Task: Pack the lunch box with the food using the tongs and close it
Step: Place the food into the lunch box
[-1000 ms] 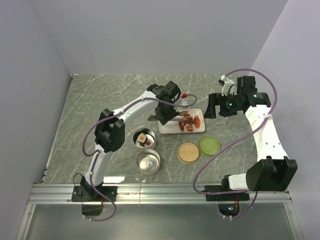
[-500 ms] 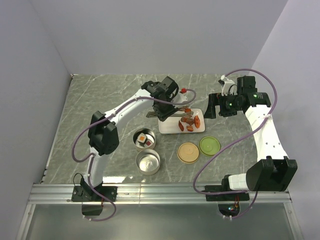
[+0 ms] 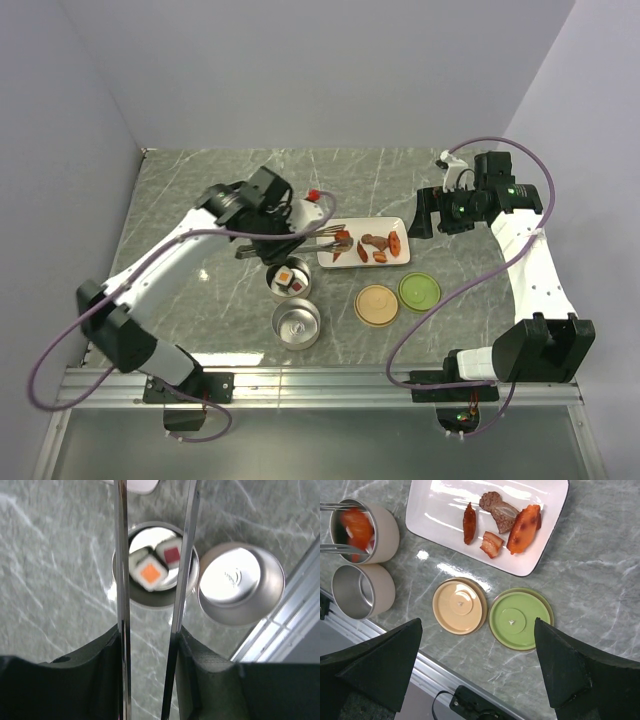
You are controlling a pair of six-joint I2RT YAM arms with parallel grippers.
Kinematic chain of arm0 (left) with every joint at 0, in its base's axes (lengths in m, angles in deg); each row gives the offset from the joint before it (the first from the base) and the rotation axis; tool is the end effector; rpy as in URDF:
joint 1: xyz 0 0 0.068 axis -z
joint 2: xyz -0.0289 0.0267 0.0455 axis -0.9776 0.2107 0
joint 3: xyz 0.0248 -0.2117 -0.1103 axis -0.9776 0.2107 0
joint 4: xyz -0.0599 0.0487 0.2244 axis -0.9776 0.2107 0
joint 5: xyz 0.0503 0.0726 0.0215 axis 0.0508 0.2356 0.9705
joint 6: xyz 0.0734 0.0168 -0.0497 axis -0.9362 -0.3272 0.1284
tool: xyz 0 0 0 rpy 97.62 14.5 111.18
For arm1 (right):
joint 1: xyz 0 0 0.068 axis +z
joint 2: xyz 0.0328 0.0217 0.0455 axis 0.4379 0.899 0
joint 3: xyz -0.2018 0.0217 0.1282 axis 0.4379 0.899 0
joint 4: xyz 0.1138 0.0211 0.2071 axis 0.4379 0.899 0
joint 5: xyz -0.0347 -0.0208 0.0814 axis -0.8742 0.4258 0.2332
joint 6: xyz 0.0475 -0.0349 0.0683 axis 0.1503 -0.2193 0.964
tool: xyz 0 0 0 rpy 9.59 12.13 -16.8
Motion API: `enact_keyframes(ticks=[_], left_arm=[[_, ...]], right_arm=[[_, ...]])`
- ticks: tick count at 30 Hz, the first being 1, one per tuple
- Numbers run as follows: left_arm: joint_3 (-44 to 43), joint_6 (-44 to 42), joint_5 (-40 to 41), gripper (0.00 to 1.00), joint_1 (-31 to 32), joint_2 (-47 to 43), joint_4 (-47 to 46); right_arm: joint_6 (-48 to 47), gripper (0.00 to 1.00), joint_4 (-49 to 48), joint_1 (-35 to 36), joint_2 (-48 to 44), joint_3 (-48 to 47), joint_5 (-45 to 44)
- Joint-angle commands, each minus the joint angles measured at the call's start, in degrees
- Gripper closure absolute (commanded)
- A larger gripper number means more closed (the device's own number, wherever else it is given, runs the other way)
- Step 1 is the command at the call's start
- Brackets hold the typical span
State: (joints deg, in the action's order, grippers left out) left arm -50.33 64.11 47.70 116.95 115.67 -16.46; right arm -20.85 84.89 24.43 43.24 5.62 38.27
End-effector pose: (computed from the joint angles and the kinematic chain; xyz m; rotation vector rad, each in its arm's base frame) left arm 0.2211 -0.1981 0.2685 1.4332 2.2630 -0.3245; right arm 0.2645 0.0340 0.2833 -0.4172 2.4285 0.5862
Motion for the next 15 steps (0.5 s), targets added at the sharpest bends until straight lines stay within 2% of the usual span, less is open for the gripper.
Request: enact_keyframes(ticks=[1, 7, 15], left_arm=[[4.5, -3.0, -3.7, 0.63, -1.4, -8.1, 0.4], [15.0, -5.2, -5.0, 0.62, -1.8, -19.8, 2.2], [22.2, -6.3, -5.1, 0.61, -1.8, -30.1, 5.4]], right_arm=[[-1.7, 0.0, 1.3, -0.5, -0.4, -1.9, -1.3], [-2.0, 0.0, 1.9, -0.5, 0.6, -2.6, -2.0], [-1.9, 0.0, 1.6, -0.4, 0.9, -2.2, -2.8]])
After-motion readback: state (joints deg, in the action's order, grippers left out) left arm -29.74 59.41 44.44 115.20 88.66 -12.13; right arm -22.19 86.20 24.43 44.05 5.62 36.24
